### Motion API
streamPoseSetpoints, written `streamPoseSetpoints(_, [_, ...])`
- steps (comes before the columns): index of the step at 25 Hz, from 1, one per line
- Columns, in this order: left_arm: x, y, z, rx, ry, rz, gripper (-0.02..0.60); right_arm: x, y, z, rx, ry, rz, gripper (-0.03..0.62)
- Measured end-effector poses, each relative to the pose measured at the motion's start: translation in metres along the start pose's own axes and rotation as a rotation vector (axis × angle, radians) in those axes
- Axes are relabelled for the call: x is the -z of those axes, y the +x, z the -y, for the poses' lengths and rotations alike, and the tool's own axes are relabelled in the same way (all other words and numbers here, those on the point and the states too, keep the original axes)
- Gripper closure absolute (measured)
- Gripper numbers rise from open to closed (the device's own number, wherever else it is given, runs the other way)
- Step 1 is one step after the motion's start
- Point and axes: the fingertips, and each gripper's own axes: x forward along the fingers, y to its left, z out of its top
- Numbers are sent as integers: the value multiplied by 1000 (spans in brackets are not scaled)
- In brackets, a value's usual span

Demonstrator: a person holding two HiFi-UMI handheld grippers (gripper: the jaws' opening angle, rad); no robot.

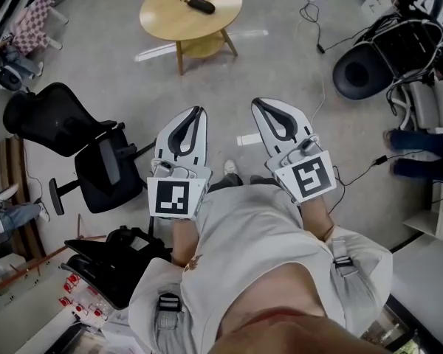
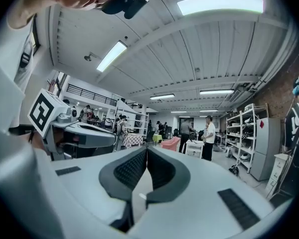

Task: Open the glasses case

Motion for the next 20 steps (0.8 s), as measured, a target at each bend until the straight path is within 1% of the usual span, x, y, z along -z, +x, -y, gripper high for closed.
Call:
streamPoseSetpoints(3, [0,10,-17,8,1,-1,552,-1,17,5,17,4,0,574])
streamPoseSetpoints(5, [0,18,-23,22,-14,6,557,0,26,10,27,5,-3,574])
streamPoseSetpoints(8, [2,31,-35,35,-24,7,560,8,40,19,36,-17,-32,574])
streamPoseSetpoints(13, [5,61,-51,48,-22,-4,561,13,67,41,38,3,-37,574])
streamPoseSetpoints(16, [5,82,-60,41,-39,-7,561,13,86,57,26,32,-28,574])
streamPoseSetpoints(18, [5,97,-66,32,-52,-10,561,21,96,71,18,23,-61,574])
streamPoseSetpoints(20, [6,114,-73,17,-42,-13,561,28,107,85,0,21,-90,574])
